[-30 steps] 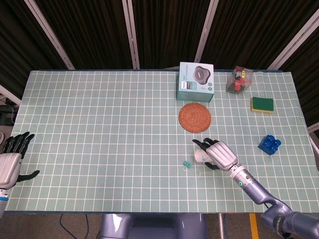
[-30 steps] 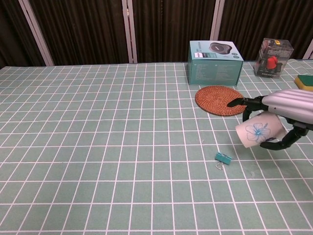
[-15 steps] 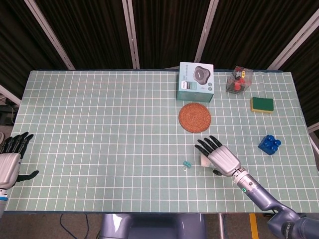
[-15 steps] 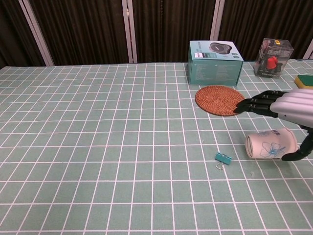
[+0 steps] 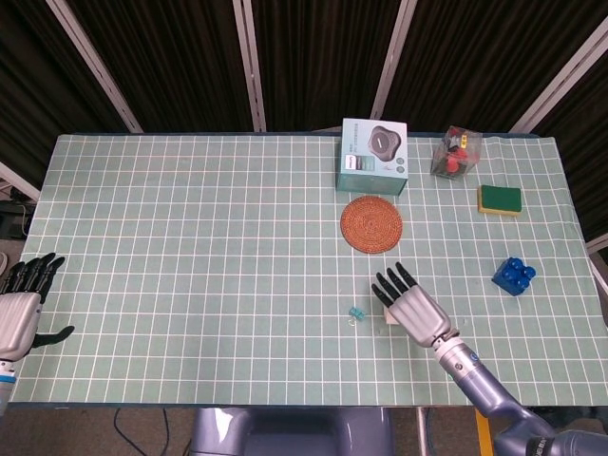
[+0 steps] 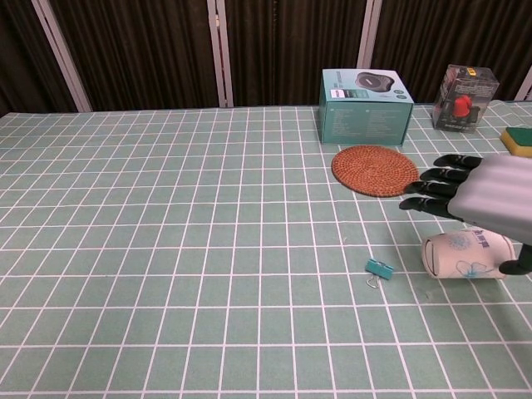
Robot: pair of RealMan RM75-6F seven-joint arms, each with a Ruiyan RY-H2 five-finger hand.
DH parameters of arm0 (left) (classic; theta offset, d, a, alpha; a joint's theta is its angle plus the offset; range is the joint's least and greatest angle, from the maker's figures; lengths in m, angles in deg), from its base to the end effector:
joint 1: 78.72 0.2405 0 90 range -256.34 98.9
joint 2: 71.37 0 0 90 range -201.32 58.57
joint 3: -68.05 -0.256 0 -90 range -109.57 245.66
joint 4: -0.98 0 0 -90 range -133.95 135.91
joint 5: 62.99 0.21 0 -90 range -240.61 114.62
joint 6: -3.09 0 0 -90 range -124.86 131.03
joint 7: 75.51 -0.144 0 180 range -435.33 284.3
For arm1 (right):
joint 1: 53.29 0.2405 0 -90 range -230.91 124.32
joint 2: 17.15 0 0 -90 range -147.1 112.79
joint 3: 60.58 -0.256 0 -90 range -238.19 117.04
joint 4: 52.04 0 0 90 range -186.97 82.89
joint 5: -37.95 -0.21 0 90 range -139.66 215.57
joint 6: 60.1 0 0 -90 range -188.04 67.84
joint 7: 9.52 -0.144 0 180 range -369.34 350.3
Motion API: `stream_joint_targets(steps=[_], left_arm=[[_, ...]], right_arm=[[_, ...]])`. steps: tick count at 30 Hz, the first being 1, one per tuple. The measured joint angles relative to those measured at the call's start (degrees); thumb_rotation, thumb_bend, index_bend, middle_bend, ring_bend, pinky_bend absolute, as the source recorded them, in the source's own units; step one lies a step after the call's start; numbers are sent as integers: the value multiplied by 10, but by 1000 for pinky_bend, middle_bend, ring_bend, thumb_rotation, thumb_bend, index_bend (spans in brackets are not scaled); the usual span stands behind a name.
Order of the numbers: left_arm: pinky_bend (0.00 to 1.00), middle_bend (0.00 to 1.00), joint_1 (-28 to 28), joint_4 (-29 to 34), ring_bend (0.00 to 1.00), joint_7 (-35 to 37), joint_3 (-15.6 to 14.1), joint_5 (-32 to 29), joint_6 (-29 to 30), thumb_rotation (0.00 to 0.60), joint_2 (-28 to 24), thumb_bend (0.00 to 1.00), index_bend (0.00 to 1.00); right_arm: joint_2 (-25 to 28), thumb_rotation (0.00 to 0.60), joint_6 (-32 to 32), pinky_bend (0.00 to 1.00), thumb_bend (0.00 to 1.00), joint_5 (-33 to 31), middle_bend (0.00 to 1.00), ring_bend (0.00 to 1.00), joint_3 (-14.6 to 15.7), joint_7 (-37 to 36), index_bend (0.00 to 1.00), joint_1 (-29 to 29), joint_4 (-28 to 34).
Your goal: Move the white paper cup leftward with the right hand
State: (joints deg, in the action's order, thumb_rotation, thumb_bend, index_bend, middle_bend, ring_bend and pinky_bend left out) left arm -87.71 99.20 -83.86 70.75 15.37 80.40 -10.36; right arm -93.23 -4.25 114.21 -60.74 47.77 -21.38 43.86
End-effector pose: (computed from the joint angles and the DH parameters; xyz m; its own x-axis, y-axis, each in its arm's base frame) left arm -0.3055 0.1991 0.1546 0.4646 0.1252 0.8767 0.8814 0.0309 -0.4715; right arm -0.2075 -0.2665 0.0184 0.9403 0.0047 0.3402 -0.2791 -0.5610 0.7793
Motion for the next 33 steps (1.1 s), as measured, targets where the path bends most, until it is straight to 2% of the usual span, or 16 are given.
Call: stream_joint_targets(steps=[6,12,18,22,26,29,33], left_arm=[[0,0,0,-1,0,3,1,-2,0,600,-1,0,0],[0,0,0,0,0,1,0,-1,0,600,-1,0,0],[0,0,1,2,0,2,0,0,2,600,-2,0,0],[0,0,1,1,0,5,0,-1,2,600,-3,0,0],[0,0,0,1,0,4,0,-1,1,600,-3,0,0],[0,0,0,0,0,3,0,-2,0,600,-2,0,0],[0,0,0,1,0,3,0,-2,1,600,-2,0,0]], right_arm=[[-19,600,2,103,57,-112,14,0,-1,109,0,8,52],[-25,600,14,174,61,-156,53,0,5,147,0,24,85],[-38,600,23,223,65,-147,77,0,23,157,0,31,62],[-47,600,27,310,79,-139,124,6,34,153,0,33,38],[-53,600,29,436,98,-124,231,93,41,137,7,35,21],[-56,600,30,524,158,-99,326,189,46,120,70,36,6],[-62,600,38,556,179,-54,354,223,53,90,88,35,-19]])
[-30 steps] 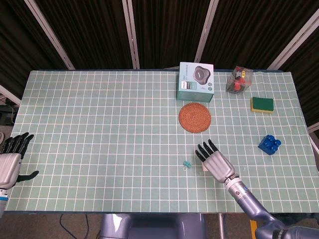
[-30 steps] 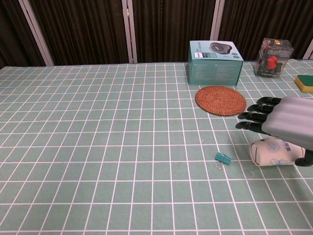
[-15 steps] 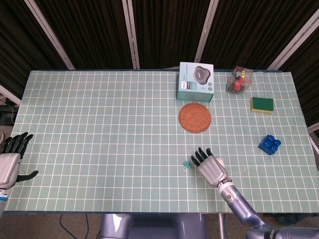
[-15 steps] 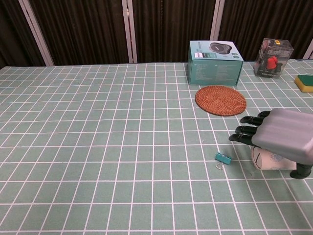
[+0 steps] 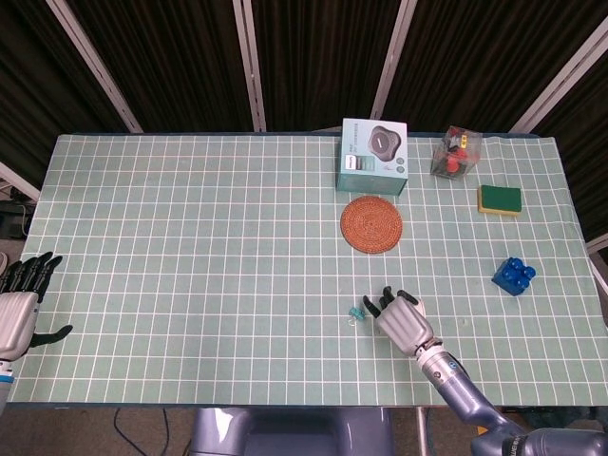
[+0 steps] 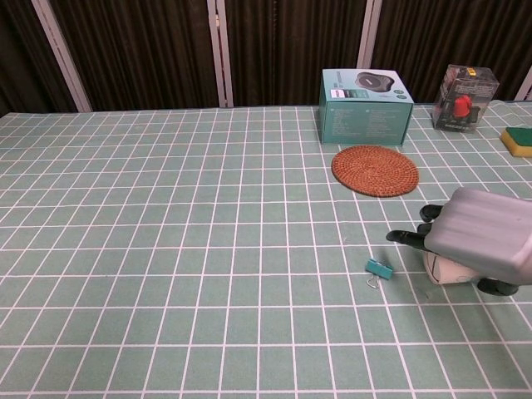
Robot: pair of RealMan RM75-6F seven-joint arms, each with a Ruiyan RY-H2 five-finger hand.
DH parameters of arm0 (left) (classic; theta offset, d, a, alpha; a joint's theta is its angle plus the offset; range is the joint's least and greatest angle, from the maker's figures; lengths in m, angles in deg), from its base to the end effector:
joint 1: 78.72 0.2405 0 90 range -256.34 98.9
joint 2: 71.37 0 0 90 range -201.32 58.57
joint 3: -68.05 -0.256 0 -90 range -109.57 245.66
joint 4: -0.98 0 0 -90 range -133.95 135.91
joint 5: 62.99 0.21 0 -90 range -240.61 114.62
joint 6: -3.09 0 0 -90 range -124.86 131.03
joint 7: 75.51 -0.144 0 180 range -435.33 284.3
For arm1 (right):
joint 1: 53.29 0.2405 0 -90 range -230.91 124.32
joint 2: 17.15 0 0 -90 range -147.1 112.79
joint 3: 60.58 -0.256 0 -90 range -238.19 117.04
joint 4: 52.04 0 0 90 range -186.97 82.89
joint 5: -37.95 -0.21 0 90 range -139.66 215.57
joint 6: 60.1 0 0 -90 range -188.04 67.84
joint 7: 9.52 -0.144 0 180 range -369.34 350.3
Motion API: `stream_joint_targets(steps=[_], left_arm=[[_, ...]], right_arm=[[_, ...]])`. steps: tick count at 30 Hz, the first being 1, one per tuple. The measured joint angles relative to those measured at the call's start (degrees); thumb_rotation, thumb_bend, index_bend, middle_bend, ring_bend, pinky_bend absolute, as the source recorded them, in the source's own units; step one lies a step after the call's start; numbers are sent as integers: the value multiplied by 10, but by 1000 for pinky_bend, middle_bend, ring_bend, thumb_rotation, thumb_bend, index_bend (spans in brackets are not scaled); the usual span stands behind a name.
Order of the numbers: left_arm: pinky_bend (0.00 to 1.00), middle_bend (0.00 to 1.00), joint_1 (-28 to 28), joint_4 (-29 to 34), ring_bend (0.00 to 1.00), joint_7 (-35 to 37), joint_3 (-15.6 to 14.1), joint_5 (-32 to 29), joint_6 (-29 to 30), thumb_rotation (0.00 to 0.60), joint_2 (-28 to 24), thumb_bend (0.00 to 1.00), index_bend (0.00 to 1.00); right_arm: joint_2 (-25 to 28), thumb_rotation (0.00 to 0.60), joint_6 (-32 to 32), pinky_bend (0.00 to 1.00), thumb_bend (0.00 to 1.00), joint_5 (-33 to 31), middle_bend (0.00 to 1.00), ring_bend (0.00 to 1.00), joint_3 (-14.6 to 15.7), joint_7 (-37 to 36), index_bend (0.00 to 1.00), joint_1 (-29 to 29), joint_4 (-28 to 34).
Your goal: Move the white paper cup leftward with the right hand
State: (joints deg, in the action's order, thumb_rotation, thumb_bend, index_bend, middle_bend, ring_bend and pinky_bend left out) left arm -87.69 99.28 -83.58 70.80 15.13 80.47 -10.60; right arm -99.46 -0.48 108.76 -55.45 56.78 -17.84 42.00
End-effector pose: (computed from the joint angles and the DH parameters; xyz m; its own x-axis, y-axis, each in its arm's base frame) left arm -0.3060 0.1992 0.1563 0.4618 0.1233 0.8784 0.8824 0.0362 -0.4690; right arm -0.2026 -0.2564 -0.0142 0.9673 0.0419 0.2500 -0.1795 -0.5833 0.7922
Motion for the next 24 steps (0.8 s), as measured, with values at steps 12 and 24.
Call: stream_joint_targets(steps=[12,24], left_arm=[[0,0,0,1,0,4,0,0,-1,600,-2,0,0],[0,0,0,3,0,4,0,-2,-2,600,-2,0,0]], right_arm=[[3,600,47,566,181,96,360,237,-7,-167,90,-12,-37],[-3,600,92,557,182,117,361,220,-71,-537,91,-24,-59]])
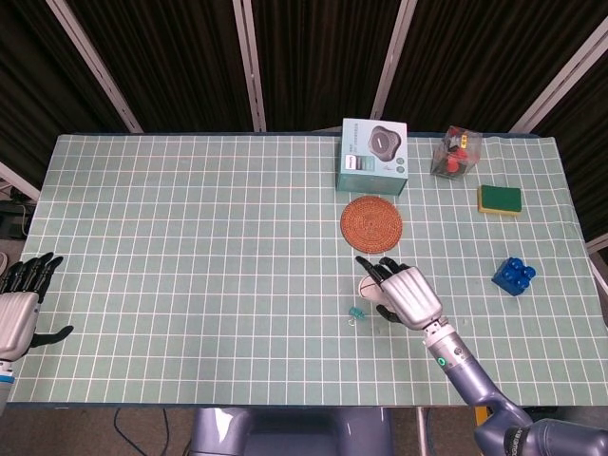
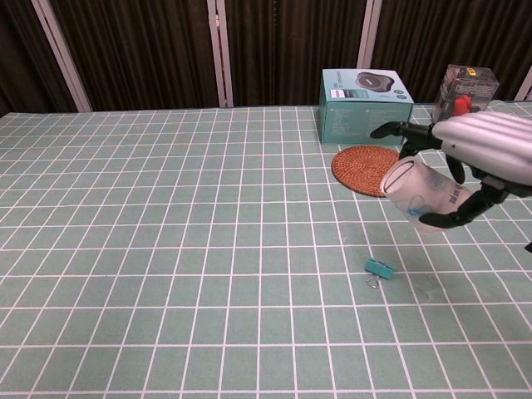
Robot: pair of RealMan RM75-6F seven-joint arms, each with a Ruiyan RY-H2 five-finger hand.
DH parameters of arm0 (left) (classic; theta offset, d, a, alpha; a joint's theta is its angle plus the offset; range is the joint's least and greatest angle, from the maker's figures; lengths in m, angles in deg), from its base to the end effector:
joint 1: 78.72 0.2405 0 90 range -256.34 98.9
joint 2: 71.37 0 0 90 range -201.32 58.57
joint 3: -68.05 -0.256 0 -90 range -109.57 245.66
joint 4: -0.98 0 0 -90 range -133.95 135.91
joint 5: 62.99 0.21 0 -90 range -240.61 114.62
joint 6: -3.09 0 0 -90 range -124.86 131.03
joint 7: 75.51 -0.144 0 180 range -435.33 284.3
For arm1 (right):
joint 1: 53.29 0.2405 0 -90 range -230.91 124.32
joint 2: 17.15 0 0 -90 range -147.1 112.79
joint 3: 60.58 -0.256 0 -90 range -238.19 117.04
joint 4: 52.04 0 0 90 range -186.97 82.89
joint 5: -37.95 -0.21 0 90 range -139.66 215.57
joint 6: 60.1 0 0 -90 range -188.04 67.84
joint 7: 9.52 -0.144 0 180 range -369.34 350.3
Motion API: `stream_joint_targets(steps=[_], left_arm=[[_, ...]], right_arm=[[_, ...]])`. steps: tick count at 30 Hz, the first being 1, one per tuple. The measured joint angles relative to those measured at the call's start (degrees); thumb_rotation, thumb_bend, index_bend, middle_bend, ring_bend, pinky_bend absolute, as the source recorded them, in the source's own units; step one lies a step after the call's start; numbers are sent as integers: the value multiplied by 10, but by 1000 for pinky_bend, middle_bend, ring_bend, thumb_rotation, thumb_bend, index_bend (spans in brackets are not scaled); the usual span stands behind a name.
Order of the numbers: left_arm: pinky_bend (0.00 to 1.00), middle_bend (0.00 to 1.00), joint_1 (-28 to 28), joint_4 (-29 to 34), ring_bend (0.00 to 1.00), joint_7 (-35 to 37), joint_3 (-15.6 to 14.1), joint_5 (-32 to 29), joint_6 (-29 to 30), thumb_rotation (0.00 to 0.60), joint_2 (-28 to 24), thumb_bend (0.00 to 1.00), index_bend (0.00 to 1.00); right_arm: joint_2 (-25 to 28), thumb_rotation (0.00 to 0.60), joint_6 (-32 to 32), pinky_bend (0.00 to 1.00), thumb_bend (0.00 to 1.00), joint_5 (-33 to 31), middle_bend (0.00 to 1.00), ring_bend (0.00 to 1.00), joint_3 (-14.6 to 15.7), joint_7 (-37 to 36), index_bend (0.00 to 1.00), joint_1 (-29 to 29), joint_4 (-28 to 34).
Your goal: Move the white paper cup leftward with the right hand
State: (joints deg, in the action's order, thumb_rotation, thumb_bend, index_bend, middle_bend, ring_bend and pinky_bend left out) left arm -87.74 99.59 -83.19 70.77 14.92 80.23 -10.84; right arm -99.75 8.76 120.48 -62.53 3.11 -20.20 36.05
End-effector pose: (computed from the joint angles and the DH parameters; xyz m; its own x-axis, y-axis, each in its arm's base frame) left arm -0.3058 0.1991 0.1566 0.4538 0.1279 0.8819 0.8862 0.0390 -0.4617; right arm -0.1846 -0.2898 0.0225 0.4552 -0.1168 0.8827 -0.8119 -0.4614 0.3577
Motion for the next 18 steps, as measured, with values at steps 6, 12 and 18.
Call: stream_joint_targets(steps=[6,12,18], left_arm=[[0,0,-2,-1,0,-2,0,-3,-5,600,1,0,0],[0,0,-1,0,0,-2,0,-3,-4,600,1,0,0],[0,0,-2,0,0,-1,-1,-3,-6,600,0,0,0]], right_arm=[[-12,600,-23,540,181,-22,358,219,-31,-161,91,-2,-3],[-49,600,-35,530,180,-15,357,217,-41,-208,91,2,-20],[-88,600,-44,511,181,-8,357,215,-39,-204,91,7,-47]])
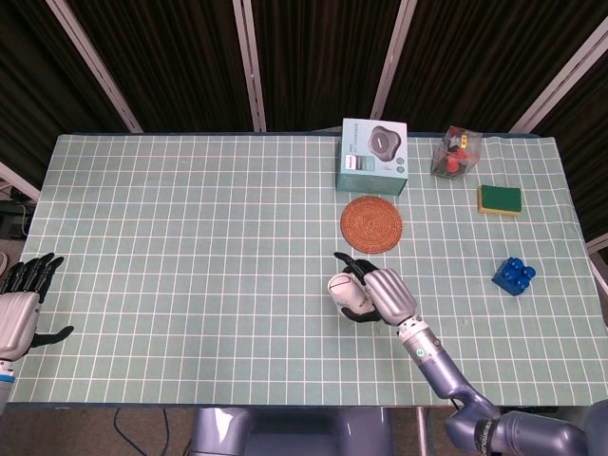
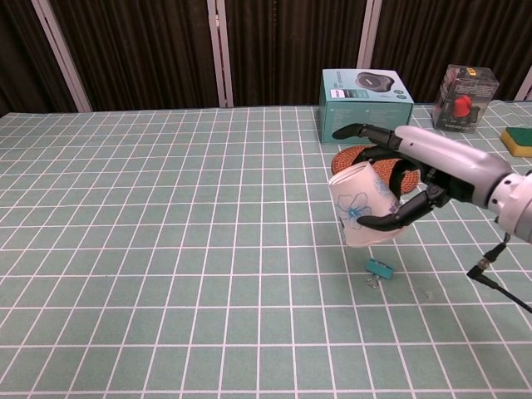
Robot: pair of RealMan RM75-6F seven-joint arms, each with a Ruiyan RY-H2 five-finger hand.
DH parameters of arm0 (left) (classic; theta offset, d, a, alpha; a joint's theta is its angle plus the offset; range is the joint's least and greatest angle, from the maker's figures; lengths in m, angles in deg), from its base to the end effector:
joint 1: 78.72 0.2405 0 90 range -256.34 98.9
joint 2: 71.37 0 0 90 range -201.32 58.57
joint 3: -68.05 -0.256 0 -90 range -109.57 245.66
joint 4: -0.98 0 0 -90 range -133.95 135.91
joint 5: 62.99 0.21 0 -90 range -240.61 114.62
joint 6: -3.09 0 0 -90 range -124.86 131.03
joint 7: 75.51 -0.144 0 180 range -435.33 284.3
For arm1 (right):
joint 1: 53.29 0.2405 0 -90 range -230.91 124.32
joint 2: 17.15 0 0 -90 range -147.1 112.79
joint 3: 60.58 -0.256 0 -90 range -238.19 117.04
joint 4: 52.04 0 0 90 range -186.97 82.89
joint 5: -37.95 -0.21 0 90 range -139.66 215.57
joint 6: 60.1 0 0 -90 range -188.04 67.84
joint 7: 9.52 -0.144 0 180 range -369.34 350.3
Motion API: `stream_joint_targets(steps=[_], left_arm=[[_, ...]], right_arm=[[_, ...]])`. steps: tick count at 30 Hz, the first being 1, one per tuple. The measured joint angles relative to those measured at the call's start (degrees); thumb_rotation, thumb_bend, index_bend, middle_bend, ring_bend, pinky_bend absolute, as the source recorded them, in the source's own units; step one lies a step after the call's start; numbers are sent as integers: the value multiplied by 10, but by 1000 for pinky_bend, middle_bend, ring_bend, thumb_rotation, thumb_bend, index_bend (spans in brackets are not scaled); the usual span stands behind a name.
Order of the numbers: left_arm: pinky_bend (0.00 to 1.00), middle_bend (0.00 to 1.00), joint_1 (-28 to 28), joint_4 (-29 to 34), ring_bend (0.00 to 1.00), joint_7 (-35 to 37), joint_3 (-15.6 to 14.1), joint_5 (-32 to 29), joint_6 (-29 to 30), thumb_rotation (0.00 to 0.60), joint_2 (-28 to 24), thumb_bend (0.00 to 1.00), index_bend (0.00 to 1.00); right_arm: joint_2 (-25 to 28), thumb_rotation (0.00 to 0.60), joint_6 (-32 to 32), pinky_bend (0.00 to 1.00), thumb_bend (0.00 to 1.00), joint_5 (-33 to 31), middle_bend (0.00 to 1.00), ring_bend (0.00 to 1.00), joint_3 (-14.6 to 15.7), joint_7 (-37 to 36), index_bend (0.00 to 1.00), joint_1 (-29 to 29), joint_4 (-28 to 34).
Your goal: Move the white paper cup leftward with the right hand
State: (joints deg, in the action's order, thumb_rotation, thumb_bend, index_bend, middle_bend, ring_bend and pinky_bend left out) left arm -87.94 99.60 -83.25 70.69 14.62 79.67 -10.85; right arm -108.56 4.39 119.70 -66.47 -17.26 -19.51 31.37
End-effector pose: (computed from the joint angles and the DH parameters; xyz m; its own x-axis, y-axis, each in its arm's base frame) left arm -0.3064 0.1996 0.1554 0.4532 0.1379 0.8807 0.8859 0.0397 -0.4621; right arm -0.1624 -0.2957 -0.0204 0.0763 -0.3188 0.9447 -0.9234 -0.3800 -0.0537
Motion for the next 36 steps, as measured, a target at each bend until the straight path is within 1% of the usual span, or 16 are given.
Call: stream_joint_targets(steps=[7,21,24,28,31,36], left_arm=[[0,0,1,-1,0,3,0,0,1,600,-2,0,0],[0,0,1,2,0,0,-1,1,3,600,-2,0,0],[0,0,1,2,0,0,-1,1,2,600,-2,0,0],[0,0,1,2,0,2,-1,1,2,600,-2,0,0],[0,0,1,2,0,2,-1,1,2,600,-2,0,0],[0,0,2,2,0,2,-1,2,3,600,-3,0,0]], right_arm=[[-35,600,2,507,180,15,357,214,7,17,91,3,-36],[-50,600,-1,478,179,26,336,196,20,26,90,-3,-70],[-50,600,-3,461,177,29,307,178,25,20,69,-5,-74],[-46,600,-8,432,155,35,229,141,31,7,1,-7,-74],[-42,600,-8,392,151,44,172,90,38,-1,0,-8,-72],[-30,600,-6,360,148,63,131,57,56,-11,0,-13,-72]])
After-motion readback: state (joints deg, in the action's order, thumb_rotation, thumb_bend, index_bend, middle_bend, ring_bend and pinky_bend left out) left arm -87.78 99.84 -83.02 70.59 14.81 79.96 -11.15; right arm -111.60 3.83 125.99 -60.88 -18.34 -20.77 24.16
